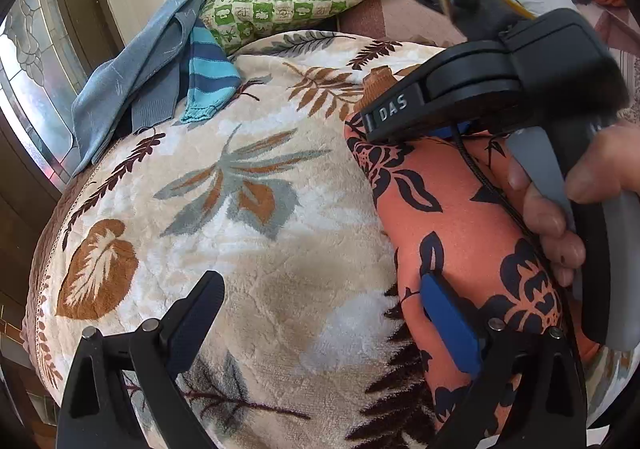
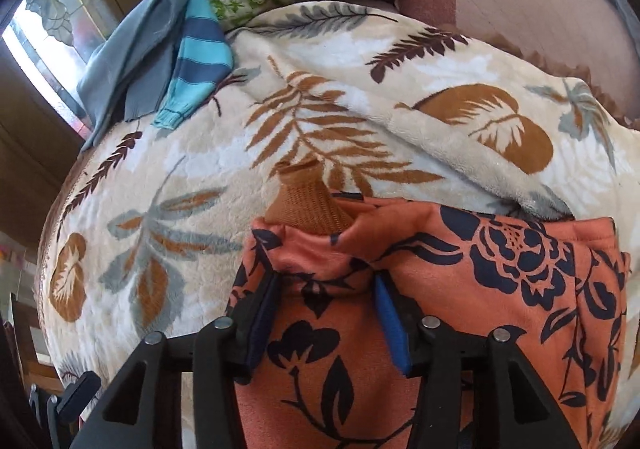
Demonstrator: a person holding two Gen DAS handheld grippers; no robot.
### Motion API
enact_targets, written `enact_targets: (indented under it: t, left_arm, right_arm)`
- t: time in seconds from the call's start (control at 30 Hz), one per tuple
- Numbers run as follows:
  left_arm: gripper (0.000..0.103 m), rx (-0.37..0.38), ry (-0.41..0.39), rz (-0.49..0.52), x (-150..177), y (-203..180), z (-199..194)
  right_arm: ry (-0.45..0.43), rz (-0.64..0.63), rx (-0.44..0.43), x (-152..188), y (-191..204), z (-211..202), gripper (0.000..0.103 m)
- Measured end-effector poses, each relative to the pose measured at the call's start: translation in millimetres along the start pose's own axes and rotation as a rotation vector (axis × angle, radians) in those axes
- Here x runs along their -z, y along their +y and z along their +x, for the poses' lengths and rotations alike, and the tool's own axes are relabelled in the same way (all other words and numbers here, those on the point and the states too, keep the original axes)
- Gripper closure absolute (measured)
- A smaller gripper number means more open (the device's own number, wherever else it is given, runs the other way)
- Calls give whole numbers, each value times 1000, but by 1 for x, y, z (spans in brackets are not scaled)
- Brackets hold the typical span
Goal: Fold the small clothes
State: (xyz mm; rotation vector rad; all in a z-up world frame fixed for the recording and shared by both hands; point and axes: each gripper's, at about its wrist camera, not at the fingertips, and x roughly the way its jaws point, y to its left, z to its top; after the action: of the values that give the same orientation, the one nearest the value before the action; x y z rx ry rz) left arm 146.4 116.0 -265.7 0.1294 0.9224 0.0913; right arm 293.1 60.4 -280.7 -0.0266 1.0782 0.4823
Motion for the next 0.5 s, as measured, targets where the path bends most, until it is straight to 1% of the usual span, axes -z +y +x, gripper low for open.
enact_targets:
  t: [0.13, 0.2, 0.33, 0.43, 0.5]
  left_arm:
    - [4, -5, -19, 15, 3, 0, -2]
    - [4, -5, -18, 8, 5, 1, -3]
    - [4, -1, -8, -33, 5, 5, -1]
    - [3, -17, -13, -35, 5, 1, -2]
    - [0, -51, -29, -26, 5, -2, -2]
  right_arm:
    - [-30, 81, -100, 6, -18, -22, 49]
    - [-49, 112, -127, 11, -27, -38, 49]
    - [-111, 118, -147, 28, -42, -81, 49]
    - [-144, 114, -148, 48, -56, -110, 49]
    - [-152, 118, -150, 64, -66, -126, 49]
